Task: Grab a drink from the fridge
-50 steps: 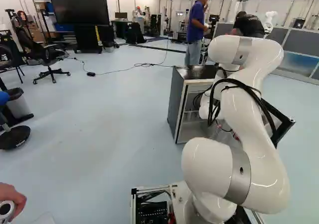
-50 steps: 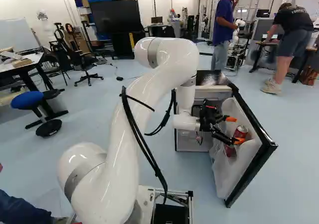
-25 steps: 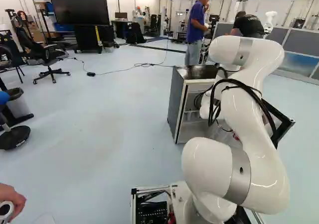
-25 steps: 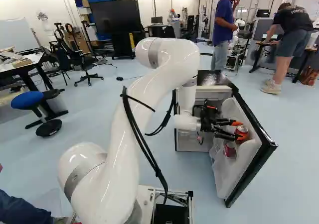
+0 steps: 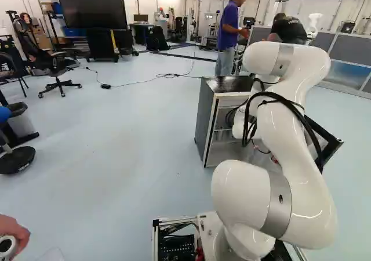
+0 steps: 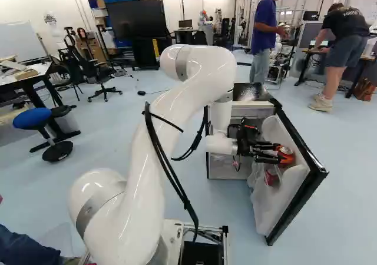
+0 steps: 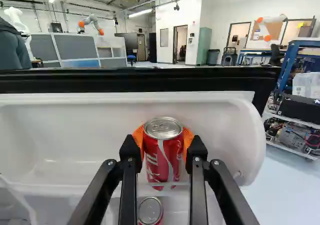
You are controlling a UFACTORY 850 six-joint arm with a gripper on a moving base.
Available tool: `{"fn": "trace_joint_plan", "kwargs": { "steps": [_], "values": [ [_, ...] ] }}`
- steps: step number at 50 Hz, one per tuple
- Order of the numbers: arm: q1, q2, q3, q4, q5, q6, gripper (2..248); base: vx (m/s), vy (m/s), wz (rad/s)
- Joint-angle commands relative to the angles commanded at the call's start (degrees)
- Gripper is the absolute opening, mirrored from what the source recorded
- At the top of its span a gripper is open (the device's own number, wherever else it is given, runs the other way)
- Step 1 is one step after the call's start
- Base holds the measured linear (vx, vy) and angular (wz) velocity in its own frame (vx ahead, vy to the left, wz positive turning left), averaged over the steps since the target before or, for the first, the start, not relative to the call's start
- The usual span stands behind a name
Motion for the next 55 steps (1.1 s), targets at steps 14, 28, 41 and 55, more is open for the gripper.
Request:
{"fn": "trace_joint_plan", "kwargs": {
  "steps": [14,28,41,55],
  "values": [
    [0.0,0.0,0.0,0.0,0.0,0.0,96,0.0,0.0,0.0],
    [0.0,0.6,0.3,0.0,0.0,0.0,96,0.0,0.0,0.0],
    [0.0,2.5,1.1,0.0,0.0,0.0,96,0.0,0.0,0.0],
    [0.0,2.9,1.4,0.0,0.0,0.0,96,0.0,0.0,0.0]
  ]
}}
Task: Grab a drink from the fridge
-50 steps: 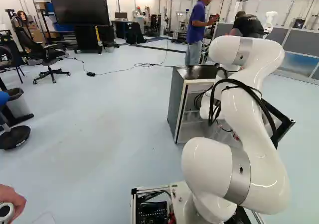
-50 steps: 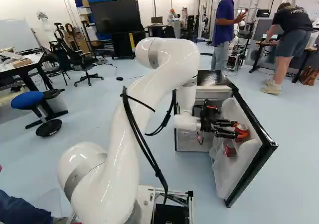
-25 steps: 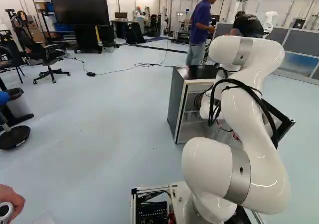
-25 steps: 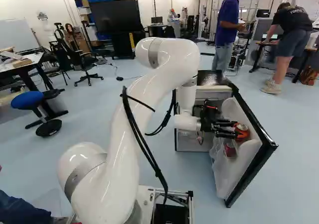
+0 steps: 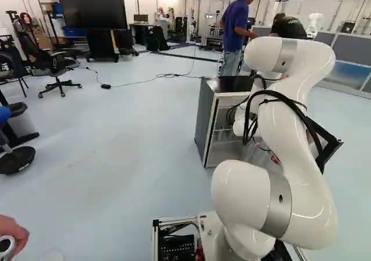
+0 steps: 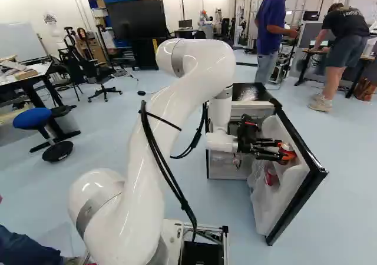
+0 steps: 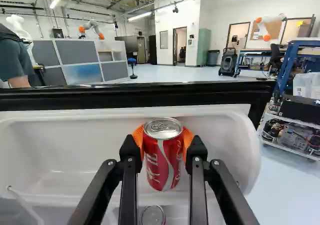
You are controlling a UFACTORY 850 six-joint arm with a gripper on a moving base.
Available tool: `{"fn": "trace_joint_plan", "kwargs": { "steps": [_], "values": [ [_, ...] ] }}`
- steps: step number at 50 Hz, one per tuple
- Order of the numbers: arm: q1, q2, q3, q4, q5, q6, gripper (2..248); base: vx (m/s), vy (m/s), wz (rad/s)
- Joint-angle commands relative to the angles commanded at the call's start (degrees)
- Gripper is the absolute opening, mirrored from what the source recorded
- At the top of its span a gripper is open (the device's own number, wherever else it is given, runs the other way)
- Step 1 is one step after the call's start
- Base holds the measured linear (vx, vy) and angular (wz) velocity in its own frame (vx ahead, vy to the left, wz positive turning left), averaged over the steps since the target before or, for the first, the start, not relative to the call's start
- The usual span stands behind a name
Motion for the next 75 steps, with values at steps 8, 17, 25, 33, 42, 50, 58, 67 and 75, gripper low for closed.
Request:
{"fn": "trace_joint_plan", "kwargs": {
  "steps": [8,17,25,33,42,50,58,67,75],
  "values": [
    [0.0,0.3,0.6,0.0,0.0,0.0,96,0.0,0.0,0.0],
    [0.1,0.7,1.3,0.0,0.0,0.0,96,0.0,0.0,0.0],
    [0.2,1.0,2.1,0.0,0.0,0.0,96,0.0,0.0,0.0],
    [0.3,1.5,2.9,0.0,0.0,0.0,96,0.0,0.0,0.0],
    [0.8,2.3,4.5,0.0,0.0,0.0,96,0.0,0.0,0.0],
    [1.3,3.0,6.0,0.0,0.0,0.0,96,0.0,0.0,0.0],
    [1.6,3.3,6.7,0.0,0.0,0.0,96,0.0,0.0,0.0],
    [1.7,3.4,6.8,0.0,0.0,0.0,96,0.0,0.0,0.0],
    [1.7,3.4,6.8,0.0,0.0,0.0,96,0.0,0.0,0.0]
  ]
}}
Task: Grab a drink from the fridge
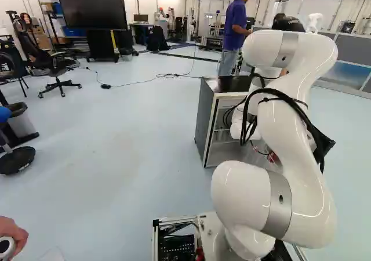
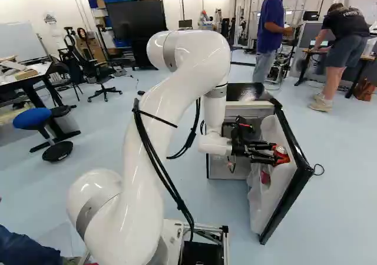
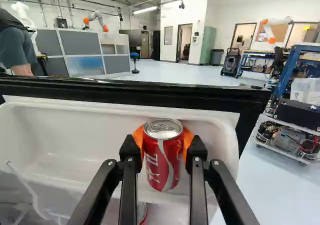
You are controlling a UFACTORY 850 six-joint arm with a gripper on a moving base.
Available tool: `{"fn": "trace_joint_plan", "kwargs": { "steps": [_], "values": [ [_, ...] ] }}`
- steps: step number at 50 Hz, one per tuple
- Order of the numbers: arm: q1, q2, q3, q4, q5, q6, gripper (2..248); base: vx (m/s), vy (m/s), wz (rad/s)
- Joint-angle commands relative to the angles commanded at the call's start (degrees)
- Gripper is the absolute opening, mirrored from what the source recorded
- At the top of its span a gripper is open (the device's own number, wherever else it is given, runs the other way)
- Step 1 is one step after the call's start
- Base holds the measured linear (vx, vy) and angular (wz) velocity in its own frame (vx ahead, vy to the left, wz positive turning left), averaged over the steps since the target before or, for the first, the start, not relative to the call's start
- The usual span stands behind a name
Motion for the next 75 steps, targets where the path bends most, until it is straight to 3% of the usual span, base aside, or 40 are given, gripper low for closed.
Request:
{"fn": "trace_joint_plan", "kwargs": {
  "steps": [39,75],
  "values": [
    [0.1,0.0,0.1,0.0,0.0,0.0,96,0.0,0.0,0.0],
    [1.4,1.1,2.3,0.0,0.0,0.0,96,0.0,0.0,0.0]
  ]
}}
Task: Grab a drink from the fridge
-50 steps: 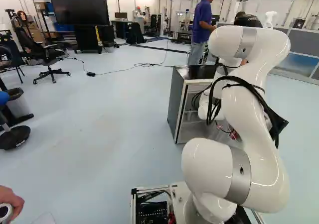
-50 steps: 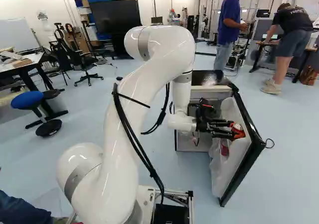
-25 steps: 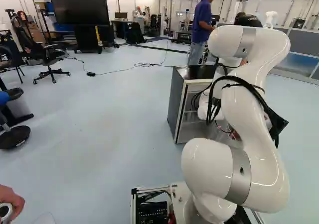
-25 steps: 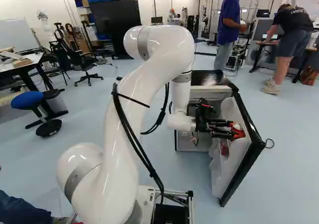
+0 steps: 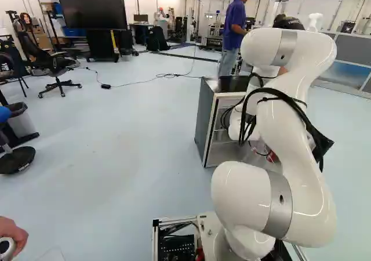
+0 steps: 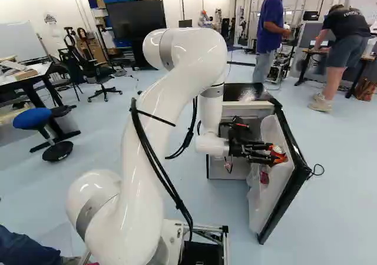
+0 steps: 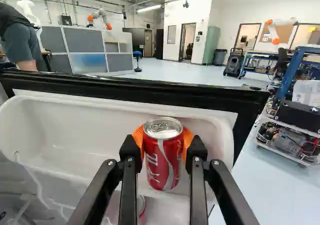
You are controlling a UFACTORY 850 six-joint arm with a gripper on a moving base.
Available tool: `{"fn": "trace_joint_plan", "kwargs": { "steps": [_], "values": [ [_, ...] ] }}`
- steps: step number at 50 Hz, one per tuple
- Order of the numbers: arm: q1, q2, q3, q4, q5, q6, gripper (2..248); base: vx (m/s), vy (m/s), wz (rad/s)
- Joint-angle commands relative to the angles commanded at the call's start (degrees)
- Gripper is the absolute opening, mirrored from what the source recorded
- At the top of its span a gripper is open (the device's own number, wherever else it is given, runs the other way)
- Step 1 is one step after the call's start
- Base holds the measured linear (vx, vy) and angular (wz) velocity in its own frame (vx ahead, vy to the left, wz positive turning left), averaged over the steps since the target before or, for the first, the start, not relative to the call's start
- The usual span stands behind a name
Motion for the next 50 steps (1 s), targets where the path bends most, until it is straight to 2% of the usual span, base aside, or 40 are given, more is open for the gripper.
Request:
{"fn": "trace_joint_plan", "kwargs": {
  "steps": [27,50],
  "values": [
    [1.1,0.7,1.4,0.0,0.0,0.0,96,0.0,0.0,0.0],
    [1.1,-0.3,-0.5,0.0,0.0,0.0,96,0.0,0.0,0.0]
  ]
}}
